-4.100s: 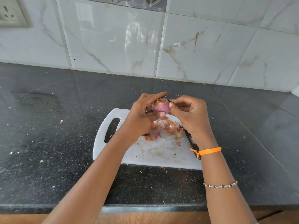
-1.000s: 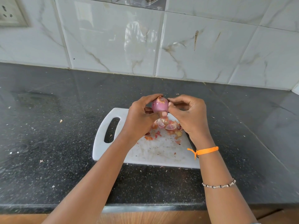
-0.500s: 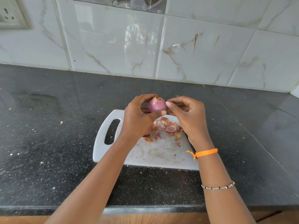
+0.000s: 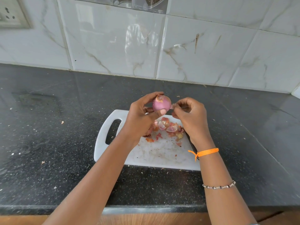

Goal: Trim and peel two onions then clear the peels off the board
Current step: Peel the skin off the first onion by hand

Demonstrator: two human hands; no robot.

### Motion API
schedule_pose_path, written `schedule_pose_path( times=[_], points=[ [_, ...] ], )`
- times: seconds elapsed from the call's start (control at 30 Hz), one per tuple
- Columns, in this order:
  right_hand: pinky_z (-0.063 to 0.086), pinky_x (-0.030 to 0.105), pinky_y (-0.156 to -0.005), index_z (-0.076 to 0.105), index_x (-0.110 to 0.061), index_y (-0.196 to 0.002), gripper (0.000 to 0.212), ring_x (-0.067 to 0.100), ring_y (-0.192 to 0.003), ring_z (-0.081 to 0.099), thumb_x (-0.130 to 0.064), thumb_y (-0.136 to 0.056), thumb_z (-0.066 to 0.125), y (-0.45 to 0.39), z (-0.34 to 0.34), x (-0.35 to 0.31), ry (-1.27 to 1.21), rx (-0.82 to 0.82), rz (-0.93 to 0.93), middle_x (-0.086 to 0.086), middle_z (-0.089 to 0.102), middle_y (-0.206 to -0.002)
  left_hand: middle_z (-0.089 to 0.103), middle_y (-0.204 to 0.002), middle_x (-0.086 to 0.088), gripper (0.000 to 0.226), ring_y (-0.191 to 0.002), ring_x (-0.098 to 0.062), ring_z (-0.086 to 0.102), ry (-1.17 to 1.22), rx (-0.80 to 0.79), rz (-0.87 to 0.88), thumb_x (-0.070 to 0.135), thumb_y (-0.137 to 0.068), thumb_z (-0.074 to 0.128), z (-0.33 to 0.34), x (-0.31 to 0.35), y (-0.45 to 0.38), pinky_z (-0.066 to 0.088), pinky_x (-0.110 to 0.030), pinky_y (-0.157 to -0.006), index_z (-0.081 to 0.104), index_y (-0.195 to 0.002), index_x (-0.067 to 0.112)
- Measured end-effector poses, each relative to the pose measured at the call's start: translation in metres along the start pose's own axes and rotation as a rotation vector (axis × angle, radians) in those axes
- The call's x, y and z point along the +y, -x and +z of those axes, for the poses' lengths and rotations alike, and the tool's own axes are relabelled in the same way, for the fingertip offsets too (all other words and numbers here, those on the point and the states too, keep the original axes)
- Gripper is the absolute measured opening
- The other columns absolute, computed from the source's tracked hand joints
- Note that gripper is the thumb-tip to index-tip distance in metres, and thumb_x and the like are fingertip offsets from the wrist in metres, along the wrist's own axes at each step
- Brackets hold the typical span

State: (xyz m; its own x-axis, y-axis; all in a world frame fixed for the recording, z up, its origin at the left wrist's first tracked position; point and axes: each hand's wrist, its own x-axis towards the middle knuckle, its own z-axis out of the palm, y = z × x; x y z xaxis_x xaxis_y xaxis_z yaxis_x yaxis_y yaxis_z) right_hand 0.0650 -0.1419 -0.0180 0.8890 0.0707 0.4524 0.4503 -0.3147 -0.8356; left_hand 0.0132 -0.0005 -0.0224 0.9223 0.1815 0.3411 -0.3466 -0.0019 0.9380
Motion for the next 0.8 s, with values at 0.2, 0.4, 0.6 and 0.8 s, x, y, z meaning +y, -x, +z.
schedule_pose_path(
  times=[0.2, 0.4, 0.6, 0.8],
  points=[
    [0.050, 0.036, -0.070, 0.064, -0.012, -0.073, 0.009, 0.020, -0.074, 0.063, -0.010, -0.082, 0.064, -0.001, -0.002, 0.009, 0.353, -0.056, 0.011, -0.001, 0.064, -0.071, 0.066, -0.116, -0.001, 0.043, -0.102, -0.013, 0.063, 0.134, -0.068, 0.000, -0.001, -0.085, 0.064, -0.001, -0.001, 0.000, 0.050, -0.021, -0.087, 0.059, -0.119, 0.025],
    [0.055, 0.040, -0.078, 0.071, -0.012, -0.082, 0.024, 0.016, -0.079, 0.067, 0.005, -0.081, 0.053, 0.001, -0.001, 0.009, 0.327, -0.083, -0.034, -0.001, 0.069, -0.079, 0.063, -0.119, 0.002, 0.045, -0.101, -0.010, 0.061, 0.107, -0.081, -0.006, -0.001, -0.087, 0.062, -0.002, -0.003, 0.000, 0.050, -0.022, -0.088, 0.055, -0.123, 0.025],
    [0.059, 0.033, -0.071, 0.068, -0.006, -0.098, 0.014, 0.017, -0.080, 0.072, -0.006, -0.091, 0.056, 0.006, -0.001, -0.010, -0.175, -0.030, -0.018, 0.008, 0.071, -0.089, 0.060, -0.123, -0.005, 0.052, -0.102, -0.011, 0.058, 0.001, -0.098, 0.006, -0.011, -0.088, 0.053, -0.002, -0.004, -0.002, 0.048, -0.017, -0.081, 0.052, -0.128, 0.022],
    [0.046, 0.009, -0.055, 0.070, -0.006, -0.089, 0.008, 0.000, -0.067, 0.065, -0.009, -0.082, 0.070, 0.009, 0.004, -0.015, -0.073, -0.008, -0.099, -0.003, 0.069, -0.080, 0.057, -0.126, -0.008, 0.053, -0.103, -0.014, 0.059, -0.037, -0.081, 0.005, -0.010, -0.087, 0.055, -0.001, -0.009, -0.004, 0.047, -0.018, -0.075, 0.053, -0.128, 0.023]
  ],
)
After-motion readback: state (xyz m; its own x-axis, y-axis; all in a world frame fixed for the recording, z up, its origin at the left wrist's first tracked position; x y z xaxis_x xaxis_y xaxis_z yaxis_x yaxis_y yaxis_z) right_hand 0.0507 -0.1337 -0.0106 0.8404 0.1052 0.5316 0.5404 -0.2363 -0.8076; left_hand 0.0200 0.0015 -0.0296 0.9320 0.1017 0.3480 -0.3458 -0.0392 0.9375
